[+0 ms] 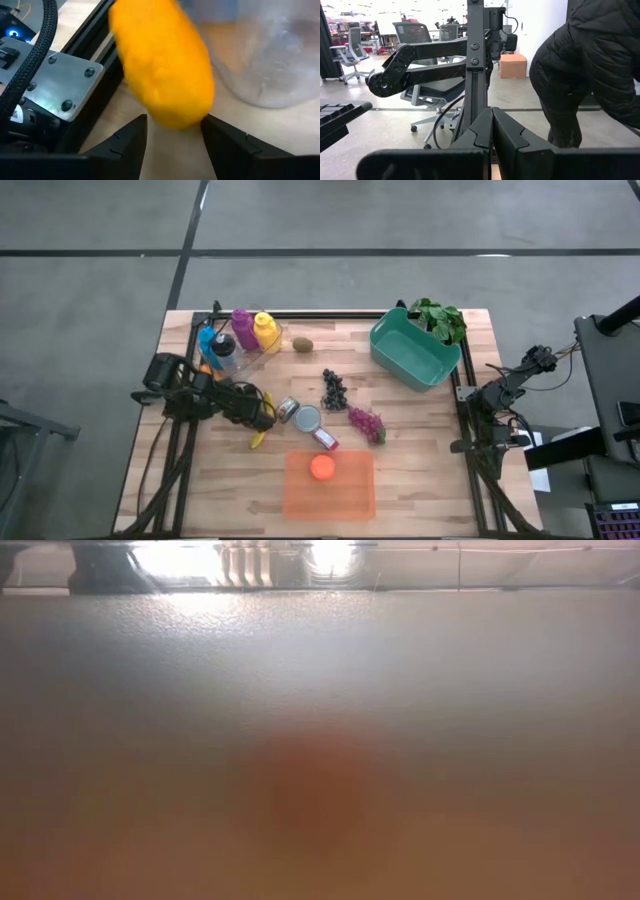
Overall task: Pick & Place Food Item
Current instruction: Put the yellow mango into the orange bin
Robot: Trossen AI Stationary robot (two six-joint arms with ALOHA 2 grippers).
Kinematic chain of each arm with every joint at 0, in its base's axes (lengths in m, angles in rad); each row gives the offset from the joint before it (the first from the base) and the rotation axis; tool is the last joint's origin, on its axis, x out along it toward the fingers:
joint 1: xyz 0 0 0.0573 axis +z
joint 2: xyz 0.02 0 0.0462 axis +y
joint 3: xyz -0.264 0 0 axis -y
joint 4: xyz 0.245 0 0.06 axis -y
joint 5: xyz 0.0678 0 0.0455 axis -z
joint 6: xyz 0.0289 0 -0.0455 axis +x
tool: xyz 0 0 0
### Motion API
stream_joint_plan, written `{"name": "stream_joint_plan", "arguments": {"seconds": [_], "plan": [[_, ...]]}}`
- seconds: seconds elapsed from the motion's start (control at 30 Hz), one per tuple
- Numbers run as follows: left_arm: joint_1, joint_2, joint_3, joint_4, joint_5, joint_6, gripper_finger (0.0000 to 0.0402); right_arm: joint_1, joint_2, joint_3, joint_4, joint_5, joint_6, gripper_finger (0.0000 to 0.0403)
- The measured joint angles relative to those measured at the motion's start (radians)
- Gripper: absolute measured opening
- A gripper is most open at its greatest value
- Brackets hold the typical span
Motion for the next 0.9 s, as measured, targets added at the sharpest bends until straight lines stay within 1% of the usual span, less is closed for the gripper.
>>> {"name": "stream_joint_plan", "arguments": {"seconds": [0.27, 0.37, 0.43, 0.5, 0.7, 0.9], "plan": [[-0.018, -0.050, 0.095, -0.030, 0.090, 0.084, 0.0194, 0.000, 0.000, 0.000, 0.000, 0.000, 0.000, 0.0008], [-0.019, -0.070, 0.115, -0.136, 0.056, 0.087, 0.0194, 0.000, 0.000, 0.000, 0.000, 0.000, 0.000, 0.0008], [-0.017, -0.071, 0.114, -0.173, 0.022, 0.086, 0.0194, 0.000, 0.000, 0.000, 0.000, 0.000, 0.000, 0.0008], [-0.019, -0.071, 0.093, -0.197, 0.012, 0.086, 0.0194, 0.000, 0.001, 0.000, 0.000, 0.000, 0.000, 0.0008], [-0.021, -0.071, 0.010, -0.136, -0.080, 0.086, 0.0194, 0.000, 0.000, 0.000, 0.000, 0.000, 0.000, 0.0008], [-0.020, -0.071, 0.006, -0.134, -0.108, 0.077, 0.0194, 0.000, 0.000, 0.000, 0.000, 0.000, 0.000, 0.0008]]}}
